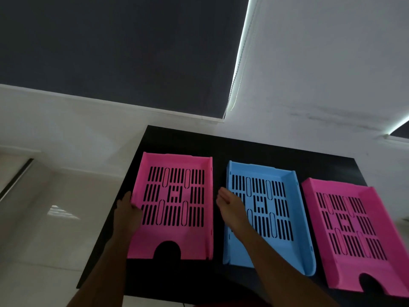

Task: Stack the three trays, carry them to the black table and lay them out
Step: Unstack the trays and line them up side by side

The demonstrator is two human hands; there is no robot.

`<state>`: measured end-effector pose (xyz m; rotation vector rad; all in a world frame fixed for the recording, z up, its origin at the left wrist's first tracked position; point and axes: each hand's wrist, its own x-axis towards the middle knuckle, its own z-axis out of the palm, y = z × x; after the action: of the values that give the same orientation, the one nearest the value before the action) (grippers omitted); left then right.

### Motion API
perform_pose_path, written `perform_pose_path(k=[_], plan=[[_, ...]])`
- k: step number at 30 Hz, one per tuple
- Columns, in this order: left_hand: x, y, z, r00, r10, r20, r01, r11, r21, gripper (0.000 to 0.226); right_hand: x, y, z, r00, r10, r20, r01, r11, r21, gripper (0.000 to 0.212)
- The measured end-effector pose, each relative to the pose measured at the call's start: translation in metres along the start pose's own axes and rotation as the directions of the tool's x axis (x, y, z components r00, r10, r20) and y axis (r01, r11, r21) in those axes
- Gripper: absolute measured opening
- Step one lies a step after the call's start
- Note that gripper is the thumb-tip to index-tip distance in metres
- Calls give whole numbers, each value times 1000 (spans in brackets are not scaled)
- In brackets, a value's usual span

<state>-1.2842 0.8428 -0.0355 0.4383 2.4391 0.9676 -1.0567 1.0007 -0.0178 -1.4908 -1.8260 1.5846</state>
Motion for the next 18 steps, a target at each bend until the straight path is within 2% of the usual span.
perform_pose_path(k=[2,4,8,10,11,13,14,16,18], plan=[[-2,8,12,994,64,-84,-65,998,-7,49,-2,2,-25,994,-24,-106,26,1000,11,29],[-17,26,34,988,151,-45,-152,988,-33,51,-4,11,-56,965,-28,-259,34,999,20,35],[-67,67,92,921,284,268,-280,958,-53,75,-14,46,-127,826,48,-561,-50,999,12,25],[-84,79,118,866,263,425,-265,963,-55,86,-24,60,-159,728,112,-676,-108,993,49,18],[-89,82,129,845,241,477,-251,967,-45,91,-29,68,-173,682,143,-717,-142,988,62,23],[-96,83,147,821,237,520,-255,966,-38,98,-37,88,-199,643,208,-737,-242,968,62,43],[-97,81,154,819,250,516,-273,962,-34,98,-40,98,-209,655,238,-717,-322,947,21,57],[-99,80,163,824,283,491,-317,948,-14,95,-44,118,-222,725,295,-622,-438,895,-86,79],[-102,83,168,820,291,494,-330,944,-8,88,-43,129,-224,797,334,-503,-443,889,-113,80]])
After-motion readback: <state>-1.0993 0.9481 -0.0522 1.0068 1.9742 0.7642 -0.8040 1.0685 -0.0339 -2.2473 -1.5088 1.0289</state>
